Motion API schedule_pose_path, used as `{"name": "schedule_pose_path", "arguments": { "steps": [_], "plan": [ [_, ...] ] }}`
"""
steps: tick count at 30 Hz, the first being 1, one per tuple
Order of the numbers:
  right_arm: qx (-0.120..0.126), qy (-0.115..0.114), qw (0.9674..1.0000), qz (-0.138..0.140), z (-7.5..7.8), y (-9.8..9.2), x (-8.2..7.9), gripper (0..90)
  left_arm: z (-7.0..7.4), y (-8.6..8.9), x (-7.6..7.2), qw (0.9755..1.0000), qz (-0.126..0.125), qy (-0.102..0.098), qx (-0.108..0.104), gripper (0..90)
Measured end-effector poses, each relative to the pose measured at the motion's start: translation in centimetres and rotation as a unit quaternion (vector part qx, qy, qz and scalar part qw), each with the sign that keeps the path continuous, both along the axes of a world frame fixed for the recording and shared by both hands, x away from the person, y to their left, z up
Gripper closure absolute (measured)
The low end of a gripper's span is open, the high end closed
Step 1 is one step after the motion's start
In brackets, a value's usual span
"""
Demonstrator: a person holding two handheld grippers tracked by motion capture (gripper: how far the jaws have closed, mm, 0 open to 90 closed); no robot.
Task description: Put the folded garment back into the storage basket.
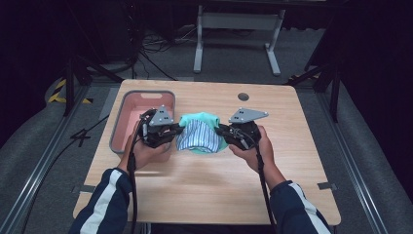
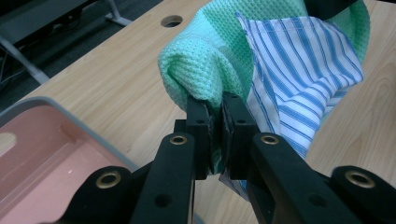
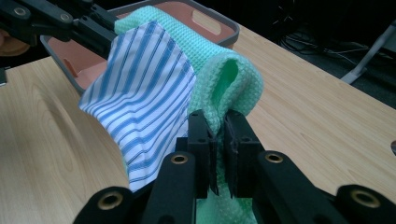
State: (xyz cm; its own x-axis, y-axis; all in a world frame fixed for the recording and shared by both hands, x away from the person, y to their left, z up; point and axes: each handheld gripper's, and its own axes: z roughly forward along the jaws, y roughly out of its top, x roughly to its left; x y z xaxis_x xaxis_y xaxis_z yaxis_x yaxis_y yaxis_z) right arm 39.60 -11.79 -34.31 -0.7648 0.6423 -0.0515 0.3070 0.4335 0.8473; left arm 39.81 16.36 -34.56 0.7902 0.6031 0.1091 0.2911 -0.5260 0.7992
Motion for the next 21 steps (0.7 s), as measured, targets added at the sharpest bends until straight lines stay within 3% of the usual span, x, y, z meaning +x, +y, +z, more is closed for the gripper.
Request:
{"name": "schedule_pose_path", "arguments": {
  "steps": [9,17,21],
  "plan": [
    [0.010,-0.001,0.9997,0.020,0.5,2.3,0.7,82.5,0.7,2.4,-0.7,0.9997,0.023,-0.005,-0.001,83.2],
    [0.014,-0.001,0.9990,0.042,0.7,4.9,1.6,82.5,1.0,4.5,-1.4,0.9982,0.057,-0.016,0.000,83.2],
    [0.016,-0.004,0.9985,0.051,0.9,6.1,1.9,82.4,1.3,5.8,-1.8,0.9970,0.075,-0.020,-0.010,83.3]
  ]
}}
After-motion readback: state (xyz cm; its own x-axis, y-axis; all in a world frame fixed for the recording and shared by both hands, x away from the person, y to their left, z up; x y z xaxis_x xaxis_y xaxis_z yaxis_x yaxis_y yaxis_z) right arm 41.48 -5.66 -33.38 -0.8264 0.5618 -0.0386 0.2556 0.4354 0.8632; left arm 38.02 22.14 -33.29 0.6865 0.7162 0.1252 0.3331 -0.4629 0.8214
